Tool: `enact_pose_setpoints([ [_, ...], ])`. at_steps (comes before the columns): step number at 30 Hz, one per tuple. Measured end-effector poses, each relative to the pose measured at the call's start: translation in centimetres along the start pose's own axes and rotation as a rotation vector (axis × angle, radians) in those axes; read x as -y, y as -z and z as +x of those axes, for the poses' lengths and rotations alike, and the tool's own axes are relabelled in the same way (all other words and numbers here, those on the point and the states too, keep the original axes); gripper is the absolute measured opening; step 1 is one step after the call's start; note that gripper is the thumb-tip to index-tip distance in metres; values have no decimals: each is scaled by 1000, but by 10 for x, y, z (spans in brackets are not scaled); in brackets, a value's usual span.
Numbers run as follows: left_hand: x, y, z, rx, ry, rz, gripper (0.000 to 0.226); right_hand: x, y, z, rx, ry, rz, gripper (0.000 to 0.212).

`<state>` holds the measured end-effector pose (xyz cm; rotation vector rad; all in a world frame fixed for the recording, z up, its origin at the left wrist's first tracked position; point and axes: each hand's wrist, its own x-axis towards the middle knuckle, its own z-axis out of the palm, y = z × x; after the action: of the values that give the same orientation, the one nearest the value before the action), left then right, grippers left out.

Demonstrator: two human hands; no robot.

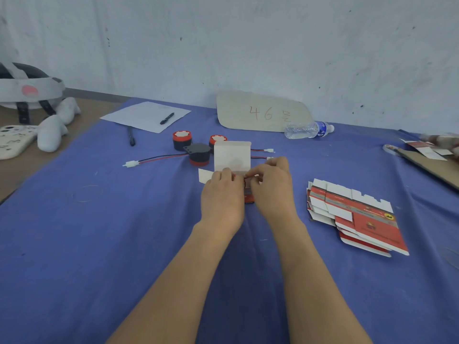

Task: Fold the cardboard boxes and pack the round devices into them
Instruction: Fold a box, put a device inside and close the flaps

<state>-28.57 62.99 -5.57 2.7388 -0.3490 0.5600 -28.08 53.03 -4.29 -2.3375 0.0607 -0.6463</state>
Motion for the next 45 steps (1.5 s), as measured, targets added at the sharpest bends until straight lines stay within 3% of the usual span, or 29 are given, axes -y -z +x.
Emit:
enact_pose_setpoints([
  [6,-1,-7,-2,38,-49,6,44,-7,-6,-3,25,-28,-47,29],
  [11,-3,-12,-4,55,-74,43,38,-8,-6,-3,-14,-133,98,20],
  [13,-4,-13,-4,45,-66,29,35,-7,-7,-1,-15,-171,145,38],
  [22,-2,-12,-2,46,-49,-28,34,-12,-15,1,11,-29,-138,42],
  [29,0,-12,-1,33,-44,-40,35,-13,-18,4,66,-55,-252,36],
  [39,2,-11,0,-36,-6,-41,34,-14,-12,3,121,-75,-276,32],
  [45,1,-17,2,10,-53,46,43,-13,-12,1,164,-114,-235,34],
])
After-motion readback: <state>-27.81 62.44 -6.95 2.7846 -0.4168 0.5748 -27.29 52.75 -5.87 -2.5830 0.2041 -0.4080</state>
